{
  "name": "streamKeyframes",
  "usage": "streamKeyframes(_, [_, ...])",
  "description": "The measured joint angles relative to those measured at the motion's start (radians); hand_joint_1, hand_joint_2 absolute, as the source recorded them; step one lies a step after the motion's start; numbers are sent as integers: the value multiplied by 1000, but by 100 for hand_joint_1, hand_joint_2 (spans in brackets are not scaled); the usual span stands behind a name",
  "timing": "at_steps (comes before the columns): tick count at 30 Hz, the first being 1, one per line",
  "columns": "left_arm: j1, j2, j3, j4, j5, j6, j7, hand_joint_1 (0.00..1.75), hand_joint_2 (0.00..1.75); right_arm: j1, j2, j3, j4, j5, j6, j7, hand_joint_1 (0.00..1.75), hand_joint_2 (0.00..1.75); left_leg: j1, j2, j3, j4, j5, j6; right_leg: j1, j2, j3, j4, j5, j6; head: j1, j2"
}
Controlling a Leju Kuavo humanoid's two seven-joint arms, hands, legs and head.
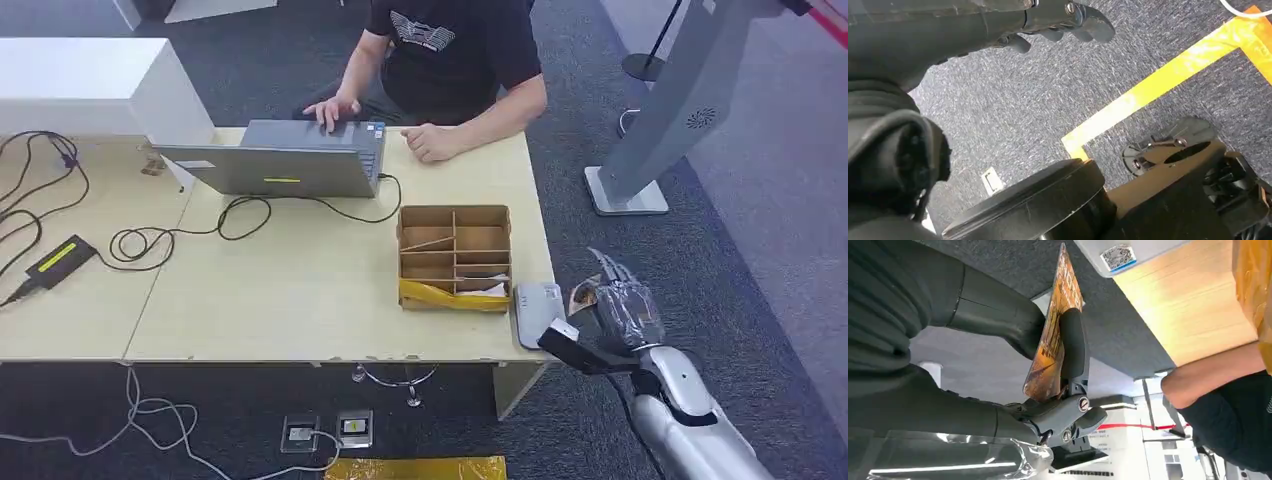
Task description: Pass the card to the sensor for recognition and then transmit it.
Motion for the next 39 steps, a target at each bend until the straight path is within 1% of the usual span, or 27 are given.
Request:
streamKeyframes(4, [2, 0, 0, 0, 0, -1, -11, 0, 0, 8, 6, 0, -5, -3, 2, -2, 175, 175, 0, 0, 0, 0, 0, 0, 0, 0, 0, 0, 0, 0, 0, 0])
streamKeyframes(7, [2, 0, 0, 0, 0, -1, -12, 0, 0, 9, 6, 0, -3, -20, 2, -17, 175, 175, 0, 0, 0, 0, 0, 0, 0, 0, 0, 0, 0, 0, 0, 0])
streamKeyframes(19, [4, 1, 0, 0, -5, 0, -12, 0, 0, 11, 7, 0, 64, -53, 2, -34, 175, 175, 0, 0, 0, 0, 0, 0, 0, 0, 0, 0, 0, 0, -1, 0])
streamKeyframes(22, [4, 2, 0, 0, -13, 0, -12, 0, 0, 11, 7, 0, 98, -73, -3, -31, 175, 175, 0, 0, 0, 0, 0, 0, 0, 0, 0, 0, 0, 0, 0, 0])
streamKeyframes(27, [2, 8, 0, 0, -25, -4, -13, 0, 0, 15, 7, 0, 176, -122, -31, -73, 175, 175, 0, 0, 0, 0, 0, 0, 0, 0, -1, 0, 0, 0, 0, 0])
streamKeyframes(31, [-2, 9, 0, 0, -34, -6, -19, 0, 0, 13, 14, 0, 223, -137, -34, -93, 175, 175, 0, 0, 0, 0, 0, 0, 0, 0, -1, 0, 0, 0, 0, 0])
streamKeyframes(36, [-7, 9, -6, 0, -53, -18, -20, 0, 0, 3, 23, 0, 267, -148, -52, -100, 175, 175, 0, 0, 0, 0, 0, 0, 0, 0, 0, 0, 0, 0, -1, 0])
streamKeyframes(39, [-9, 7, -7, 0, -64, -18, -20, 0, 0, -7, 19, 0, 277, -150, -53, -90, 175, 175, 0, 0, 0, 0, 0, 0, 0, 0, 0, 0, 0, 0, 0, 0])
